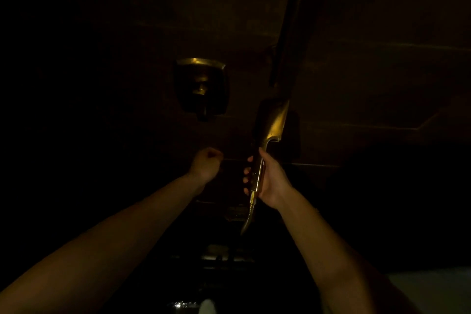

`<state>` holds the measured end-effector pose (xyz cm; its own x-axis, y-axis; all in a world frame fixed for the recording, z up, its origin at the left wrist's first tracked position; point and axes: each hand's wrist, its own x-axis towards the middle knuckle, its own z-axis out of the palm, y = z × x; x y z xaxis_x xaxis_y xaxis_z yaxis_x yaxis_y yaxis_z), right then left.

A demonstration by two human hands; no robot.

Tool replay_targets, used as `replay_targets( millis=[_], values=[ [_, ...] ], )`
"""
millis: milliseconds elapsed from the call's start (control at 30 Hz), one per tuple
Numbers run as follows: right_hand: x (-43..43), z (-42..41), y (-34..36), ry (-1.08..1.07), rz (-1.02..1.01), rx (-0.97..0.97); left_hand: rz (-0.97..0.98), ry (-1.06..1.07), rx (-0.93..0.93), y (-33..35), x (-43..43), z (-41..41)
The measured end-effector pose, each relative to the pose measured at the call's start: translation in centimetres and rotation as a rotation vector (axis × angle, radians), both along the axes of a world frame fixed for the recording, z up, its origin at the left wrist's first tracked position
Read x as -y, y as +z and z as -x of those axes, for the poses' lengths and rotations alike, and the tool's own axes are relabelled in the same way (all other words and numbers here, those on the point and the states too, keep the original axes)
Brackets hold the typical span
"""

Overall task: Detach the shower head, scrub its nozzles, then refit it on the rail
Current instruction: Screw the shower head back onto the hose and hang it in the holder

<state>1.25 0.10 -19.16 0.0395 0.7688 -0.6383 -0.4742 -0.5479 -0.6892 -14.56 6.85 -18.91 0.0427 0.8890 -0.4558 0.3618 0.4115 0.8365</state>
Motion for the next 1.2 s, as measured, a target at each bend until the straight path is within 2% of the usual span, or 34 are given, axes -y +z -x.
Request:
replay_targets(
  millis=[333,633,700,833,967,1067,1200],
  values=[
    [-3.5,7.0,-3.8,0.034,0.024,-0.084,-0.004,-0.007,-0.025,-2.1,-3.2,6.2],
    [-5.5,7.5,-5.3,-0.104,0.005,-0.132,-0.168,0.051,0.123,-2.3,-9.5,2.2],
    [-5.9,7.5,-5.3,-0.125,0.014,-0.114,-0.195,0.042,0.128,-2.6,-10.4,1.5],
    [-6.2,7.2,-5.5,-0.159,0.061,0.007,-0.235,-0.030,0.016,-3.0,-12.3,1.0],
    [-6.3,7.0,-5.4,-0.172,0.058,0.053,-0.216,0.126,-0.021,-3.2,-14.0,0.7],
    [-6.7,6.8,-5.0,-0.145,0.051,0.105,-0.198,0.161,0.011,-3.2,-14.4,0.3],
    [-7.1,6.7,-5.0,-0.117,0.046,0.143,-0.225,0.077,-0.015,-3.4,-14.6,0.1]
  ],
)
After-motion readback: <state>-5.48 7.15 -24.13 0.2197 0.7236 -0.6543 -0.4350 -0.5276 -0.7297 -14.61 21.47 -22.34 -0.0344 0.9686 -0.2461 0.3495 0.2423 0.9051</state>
